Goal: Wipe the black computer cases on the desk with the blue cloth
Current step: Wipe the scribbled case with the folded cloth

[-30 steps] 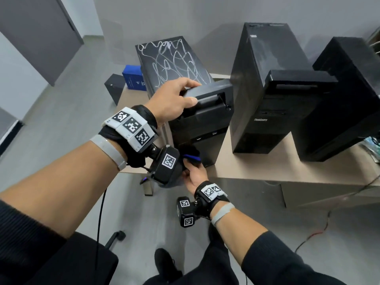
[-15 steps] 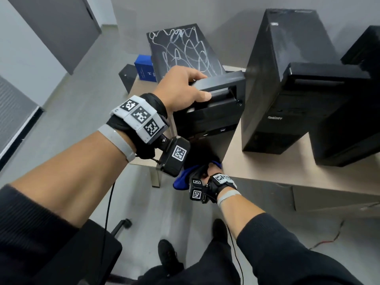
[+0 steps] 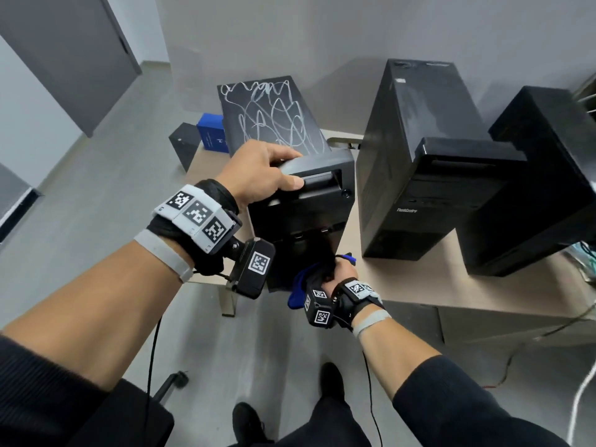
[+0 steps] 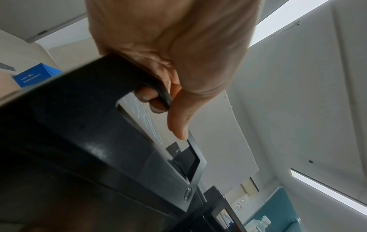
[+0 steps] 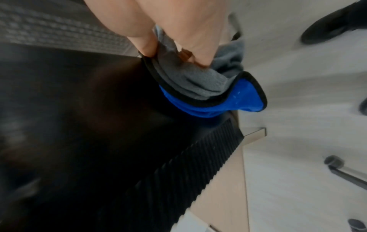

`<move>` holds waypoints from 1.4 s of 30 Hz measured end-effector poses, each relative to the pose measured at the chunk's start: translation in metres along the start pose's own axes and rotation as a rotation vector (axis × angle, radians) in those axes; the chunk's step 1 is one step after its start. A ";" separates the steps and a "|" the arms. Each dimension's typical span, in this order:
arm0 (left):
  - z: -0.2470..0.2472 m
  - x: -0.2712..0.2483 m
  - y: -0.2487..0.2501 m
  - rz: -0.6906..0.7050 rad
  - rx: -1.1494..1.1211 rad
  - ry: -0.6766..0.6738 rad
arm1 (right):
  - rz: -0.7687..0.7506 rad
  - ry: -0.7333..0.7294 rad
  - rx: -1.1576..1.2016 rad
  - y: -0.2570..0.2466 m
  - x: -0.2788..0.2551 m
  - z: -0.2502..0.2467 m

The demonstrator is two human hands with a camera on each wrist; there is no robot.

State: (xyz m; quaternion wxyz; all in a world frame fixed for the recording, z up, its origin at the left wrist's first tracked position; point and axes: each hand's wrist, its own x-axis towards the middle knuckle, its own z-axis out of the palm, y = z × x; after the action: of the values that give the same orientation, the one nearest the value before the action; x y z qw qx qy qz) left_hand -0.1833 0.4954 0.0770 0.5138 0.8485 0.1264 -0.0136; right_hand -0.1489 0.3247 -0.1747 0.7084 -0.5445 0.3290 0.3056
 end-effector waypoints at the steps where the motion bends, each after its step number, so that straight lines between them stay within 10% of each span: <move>1: 0.000 0.002 0.000 0.002 0.003 0.003 | 0.003 -0.001 0.061 -0.008 -0.007 0.004; 16: -0.037 0.009 -0.019 0.102 0.203 -0.028 | -0.527 -0.233 0.345 -0.157 -0.111 0.040; 21: -0.053 0.002 -0.029 0.070 0.223 -0.061 | -0.652 -0.410 -0.093 -0.176 -0.151 0.084; 28: -0.025 -0.007 -0.036 -0.148 0.054 0.371 | -0.975 -0.308 -0.891 -0.161 -0.146 0.109; 42: -0.053 0.027 -0.051 -0.224 0.199 0.659 | -0.884 -0.487 -0.807 -0.140 -0.157 0.122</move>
State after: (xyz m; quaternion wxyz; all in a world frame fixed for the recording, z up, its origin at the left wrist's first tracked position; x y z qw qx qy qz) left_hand -0.1742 0.5696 0.0538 0.3557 0.8340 0.3755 0.1923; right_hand -0.1152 0.4009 0.0536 0.5614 -0.7672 -0.2374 0.1996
